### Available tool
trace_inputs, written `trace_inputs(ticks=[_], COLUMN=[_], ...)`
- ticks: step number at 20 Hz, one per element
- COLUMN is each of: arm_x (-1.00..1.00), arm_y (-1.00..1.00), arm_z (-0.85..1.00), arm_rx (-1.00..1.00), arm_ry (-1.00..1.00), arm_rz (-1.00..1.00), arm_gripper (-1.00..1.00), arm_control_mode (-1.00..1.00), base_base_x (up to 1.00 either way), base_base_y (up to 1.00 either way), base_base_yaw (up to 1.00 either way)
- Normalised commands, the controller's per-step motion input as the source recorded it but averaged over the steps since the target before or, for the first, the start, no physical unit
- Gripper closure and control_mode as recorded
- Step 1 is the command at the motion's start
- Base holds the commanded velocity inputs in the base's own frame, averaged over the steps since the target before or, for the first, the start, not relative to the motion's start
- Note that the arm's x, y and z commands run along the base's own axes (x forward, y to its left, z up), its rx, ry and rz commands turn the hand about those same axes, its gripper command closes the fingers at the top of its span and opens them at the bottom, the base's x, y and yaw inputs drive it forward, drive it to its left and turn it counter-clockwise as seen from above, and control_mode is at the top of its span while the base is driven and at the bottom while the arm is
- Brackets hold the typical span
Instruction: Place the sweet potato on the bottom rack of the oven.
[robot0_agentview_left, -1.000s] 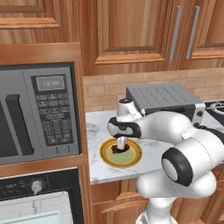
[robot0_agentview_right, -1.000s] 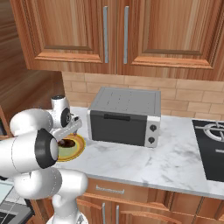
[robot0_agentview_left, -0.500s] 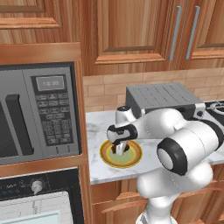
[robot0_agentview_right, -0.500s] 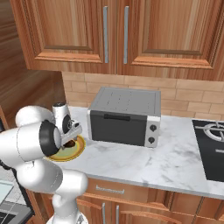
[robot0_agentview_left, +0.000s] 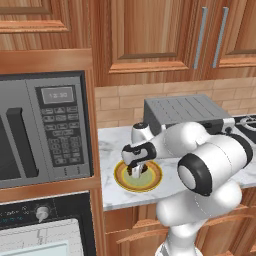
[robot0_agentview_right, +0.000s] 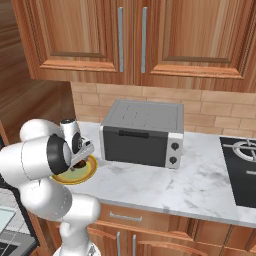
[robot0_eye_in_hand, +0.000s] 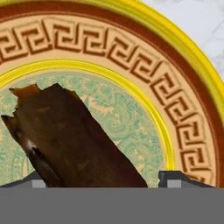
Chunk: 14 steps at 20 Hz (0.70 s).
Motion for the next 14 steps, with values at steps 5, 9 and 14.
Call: trace_inputs(ticks=[5,9,14], arm_x=[-0.01,-0.28,-0.69], arm_y=[0.00,0.00,-0.09], arm_z=[0.00,0.33,0.95], arm_rx=[0.00,0.00,0.12], arm_ry=[0.00,-0.09,-0.17], arm_rz=[0.00,-0.08,-0.15], arm_gripper=[1.00,1.00,1.00], arm_control_mode=[-1.00,-1.00,-1.00], base_base_x=[0.00,0.00,0.00], base_base_y=[0.00,0.00,0.00], base_base_yaw=[0.00,0.00,0.00])
